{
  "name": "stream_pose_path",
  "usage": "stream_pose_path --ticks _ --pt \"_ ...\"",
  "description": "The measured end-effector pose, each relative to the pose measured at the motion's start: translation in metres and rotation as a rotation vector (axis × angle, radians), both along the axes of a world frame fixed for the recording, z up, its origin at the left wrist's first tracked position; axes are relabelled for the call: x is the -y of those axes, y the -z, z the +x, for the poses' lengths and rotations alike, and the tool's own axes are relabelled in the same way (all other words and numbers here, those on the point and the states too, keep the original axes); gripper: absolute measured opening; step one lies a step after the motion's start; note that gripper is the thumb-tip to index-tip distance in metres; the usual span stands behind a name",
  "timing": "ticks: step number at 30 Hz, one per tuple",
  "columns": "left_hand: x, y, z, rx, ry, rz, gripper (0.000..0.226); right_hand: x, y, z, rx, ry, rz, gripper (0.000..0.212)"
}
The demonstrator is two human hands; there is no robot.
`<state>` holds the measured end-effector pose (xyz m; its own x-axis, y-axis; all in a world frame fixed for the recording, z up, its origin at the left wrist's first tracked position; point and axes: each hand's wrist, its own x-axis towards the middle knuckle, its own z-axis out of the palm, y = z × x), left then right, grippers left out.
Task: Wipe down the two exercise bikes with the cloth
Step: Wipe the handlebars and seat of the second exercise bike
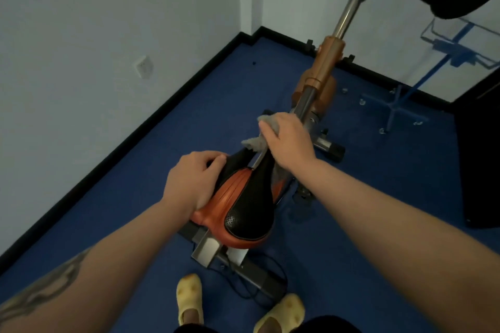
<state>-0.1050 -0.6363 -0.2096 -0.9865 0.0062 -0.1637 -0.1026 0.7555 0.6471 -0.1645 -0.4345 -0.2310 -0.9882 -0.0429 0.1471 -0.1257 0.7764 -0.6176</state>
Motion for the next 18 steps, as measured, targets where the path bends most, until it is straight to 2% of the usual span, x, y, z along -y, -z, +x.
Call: stream_pose_path --ticks 3,5,7,10,12,14,16,18 --pt "0.0 0.0 0.001 -0.01 -0.017 0.014 0.027 0.008 0.006 0.026 -0.178 -0.322 0.108 0.038" --pt "-0.001 -0.001 0.001 -0.01 -0.036 0.038 0.027 0.002 0.005 0.022 -0.218 -0.435 0.113 0.036" --pt "-0.002 -0.002 0.001 -0.01 -0.051 0.034 0.027 -0.008 0.0 -0.001 -0.128 -0.385 0.137 0.035" --pt "-0.003 -0.002 0.003 -0.025 -0.083 0.012 0.029 -0.015 -0.011 -0.027 0.101 -0.189 0.044 0.036" --pt "-0.002 -0.002 0.004 -0.035 -0.1 0.008 0.028 -0.009 -0.007 -0.012 -0.011 -0.285 0.145 0.035" --pt "-0.002 -0.001 0.004 -0.05 -0.108 0.007 0.028 -0.002 -0.003 0.019 -0.184 -0.509 0.197 0.039" --pt "-0.002 -0.001 0.004 -0.062 -0.095 -0.006 0.028 -0.008 -0.003 0.022 -0.171 -0.689 0.23 0.046" --pt "-0.002 -0.002 0.003 -0.065 -0.073 -0.023 0.028 -0.017 -0.008 0.001 -0.099 -0.704 0.273 0.044"
